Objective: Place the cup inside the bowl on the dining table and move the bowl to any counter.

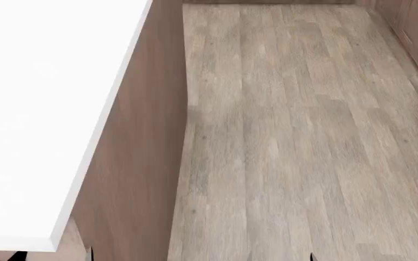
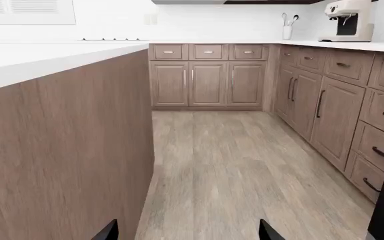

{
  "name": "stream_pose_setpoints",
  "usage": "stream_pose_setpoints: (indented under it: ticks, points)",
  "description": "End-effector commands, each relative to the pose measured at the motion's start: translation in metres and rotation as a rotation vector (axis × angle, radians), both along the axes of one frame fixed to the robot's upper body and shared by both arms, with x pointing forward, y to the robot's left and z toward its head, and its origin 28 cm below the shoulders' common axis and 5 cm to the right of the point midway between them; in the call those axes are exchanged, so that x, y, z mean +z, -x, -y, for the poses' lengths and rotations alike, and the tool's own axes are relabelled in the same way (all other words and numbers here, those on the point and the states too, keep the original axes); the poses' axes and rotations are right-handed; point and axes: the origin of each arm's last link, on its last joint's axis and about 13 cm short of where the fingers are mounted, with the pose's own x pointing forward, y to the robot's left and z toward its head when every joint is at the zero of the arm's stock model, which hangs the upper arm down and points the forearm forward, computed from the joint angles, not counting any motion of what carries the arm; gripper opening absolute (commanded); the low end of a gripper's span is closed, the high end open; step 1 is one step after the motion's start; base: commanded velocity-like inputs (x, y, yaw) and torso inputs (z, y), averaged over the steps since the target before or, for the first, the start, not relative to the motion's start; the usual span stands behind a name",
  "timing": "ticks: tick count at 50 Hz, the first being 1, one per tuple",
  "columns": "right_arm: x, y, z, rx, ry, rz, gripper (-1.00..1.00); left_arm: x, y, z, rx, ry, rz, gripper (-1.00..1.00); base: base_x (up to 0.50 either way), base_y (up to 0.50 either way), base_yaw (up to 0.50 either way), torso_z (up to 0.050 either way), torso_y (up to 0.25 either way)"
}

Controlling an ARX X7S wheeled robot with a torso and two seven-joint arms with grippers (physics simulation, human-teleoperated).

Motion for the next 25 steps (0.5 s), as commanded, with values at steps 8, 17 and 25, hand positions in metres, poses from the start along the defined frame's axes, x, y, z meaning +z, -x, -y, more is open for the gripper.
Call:
stream_pose_setpoints:
  ticks: [8,17,25]
  points:
    - [-0.0005,0.0001,-0.0001,0.002,-0.002,-0.004,1.0,-0.0005,-0.001,0.0005,0.013,-0.023,-0.004,1.0,0.0,0.0,0.0,0.0,0.0]
    - [-0.0005,0.0004,-0.0003,0.006,0.001,-0.014,1.0,-0.0012,-0.0001,-0.0017,0.018,-0.026,-0.004,1.0,-0.23,0.0,0.0,0.0,0.0]
    - [-0.0002,0.0002,-0.0008,0.017,0.01,-0.021,1.0,0.0001,-0.0004,-0.0007,0.023,-0.036,-0.003,1.0,-0.5,0.0,0.0,0.0,0.0]
